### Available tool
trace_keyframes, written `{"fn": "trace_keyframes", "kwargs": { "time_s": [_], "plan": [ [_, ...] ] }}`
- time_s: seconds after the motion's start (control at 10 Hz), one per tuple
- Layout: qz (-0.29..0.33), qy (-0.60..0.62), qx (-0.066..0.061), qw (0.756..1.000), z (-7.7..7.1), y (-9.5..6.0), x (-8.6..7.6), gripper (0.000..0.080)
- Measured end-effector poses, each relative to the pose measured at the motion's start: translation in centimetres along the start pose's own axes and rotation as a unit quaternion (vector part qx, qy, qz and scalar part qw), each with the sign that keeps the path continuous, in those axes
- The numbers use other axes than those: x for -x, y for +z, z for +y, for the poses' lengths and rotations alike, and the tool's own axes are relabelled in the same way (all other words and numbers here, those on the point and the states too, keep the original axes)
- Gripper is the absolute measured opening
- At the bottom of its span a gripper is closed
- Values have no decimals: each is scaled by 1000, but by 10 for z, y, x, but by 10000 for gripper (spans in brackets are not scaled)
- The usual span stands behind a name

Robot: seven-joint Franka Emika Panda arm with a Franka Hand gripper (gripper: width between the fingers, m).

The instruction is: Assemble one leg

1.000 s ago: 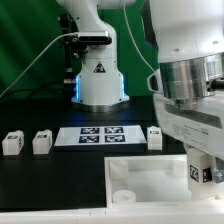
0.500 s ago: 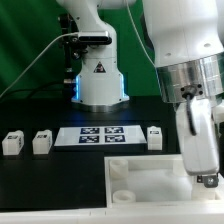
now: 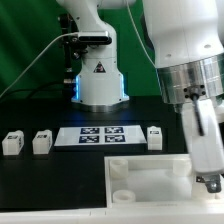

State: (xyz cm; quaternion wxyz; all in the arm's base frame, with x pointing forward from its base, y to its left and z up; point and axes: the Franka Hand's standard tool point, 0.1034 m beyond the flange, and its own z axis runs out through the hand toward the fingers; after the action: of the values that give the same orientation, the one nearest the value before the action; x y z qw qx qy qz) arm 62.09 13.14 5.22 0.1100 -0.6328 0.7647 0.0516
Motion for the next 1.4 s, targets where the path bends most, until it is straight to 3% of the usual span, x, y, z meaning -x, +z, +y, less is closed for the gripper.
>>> {"fn": "trace_keyframes", "kwargs": {
  "time_s": [0.1,0.2,0.3,0.6,0.7,0.8,0.9,1.0,1.1,1.3,1.4],
  "plan": [
    [-1,-96,13,995,2,-6,0,625],
    [-3,-167,39,985,4,-10,2,646],
    [-2,-212,32,977,2,-9,1,646],
    [-5,-353,32,935,2,-9,-1,649],
    [-2,-403,45,914,4,-9,-2,649],
    [16,-498,78,863,1,-16,-1,649],
    [30,-563,88,821,-6,-18,0,649],
    [37,-598,93,795,-8,-16,-1,649],
    [36,-595,93,798,-8,-16,-1,649],
    [39,-558,91,824,-7,-16,0,391],
    [44,-518,89,850,-7,-16,-1,391]
  ]
}}
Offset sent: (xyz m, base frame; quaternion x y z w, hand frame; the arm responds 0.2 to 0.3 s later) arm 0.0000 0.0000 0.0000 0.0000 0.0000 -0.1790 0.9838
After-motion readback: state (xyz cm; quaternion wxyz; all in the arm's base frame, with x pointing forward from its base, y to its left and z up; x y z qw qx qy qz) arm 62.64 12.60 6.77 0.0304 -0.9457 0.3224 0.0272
